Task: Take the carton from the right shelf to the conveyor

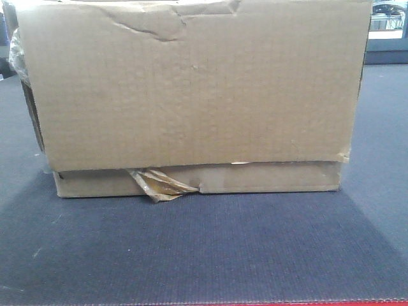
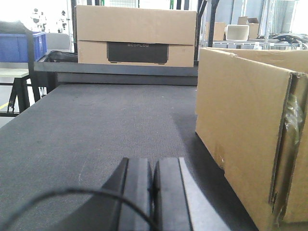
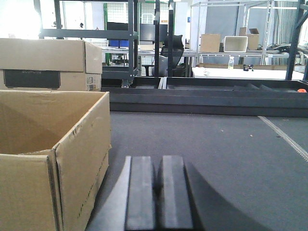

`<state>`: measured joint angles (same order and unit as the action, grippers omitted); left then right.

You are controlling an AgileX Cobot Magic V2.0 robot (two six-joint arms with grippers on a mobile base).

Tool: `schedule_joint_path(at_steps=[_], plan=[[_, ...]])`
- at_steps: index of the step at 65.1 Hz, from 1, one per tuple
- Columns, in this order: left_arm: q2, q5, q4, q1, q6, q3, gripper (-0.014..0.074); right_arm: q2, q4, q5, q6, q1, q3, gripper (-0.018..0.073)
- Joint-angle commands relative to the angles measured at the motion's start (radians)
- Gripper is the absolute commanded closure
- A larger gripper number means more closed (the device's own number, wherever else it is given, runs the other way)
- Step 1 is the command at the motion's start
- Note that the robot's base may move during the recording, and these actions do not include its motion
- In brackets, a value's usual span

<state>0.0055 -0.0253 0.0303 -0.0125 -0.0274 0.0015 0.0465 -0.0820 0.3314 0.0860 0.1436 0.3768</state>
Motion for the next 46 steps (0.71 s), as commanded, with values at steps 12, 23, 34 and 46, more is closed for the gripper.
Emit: schedule_joint_path(at_steps=[12, 23, 34, 46], plan=[[-0.005, 0.019, 0.006, -0.005, -0.003, -0.001, 0.0602, -0.006, 0.082, -0.056, -0.099, -0.057, -0.044, 0.0616], [-0.005, 0.019, 0.006, -0.005, -0.003, -0.001, 0.0602, -0.010, 0.190, -0.220, -0.182, -0.138, -0.183, 0.0616], [-0.005, 0.019, 0.006, -0.005, -0.003, -0.001, 0.0602, -0.046, 0.190, -0.279, -0.182, -0.147, -0.319, 0.0616], [-0.005, 0.019, 0.006, -0.005, -0.003, -0.001, 0.0602, -0.046, 0.190, -0.321, -0.182, -0.147, -0.377, 0.0616]])
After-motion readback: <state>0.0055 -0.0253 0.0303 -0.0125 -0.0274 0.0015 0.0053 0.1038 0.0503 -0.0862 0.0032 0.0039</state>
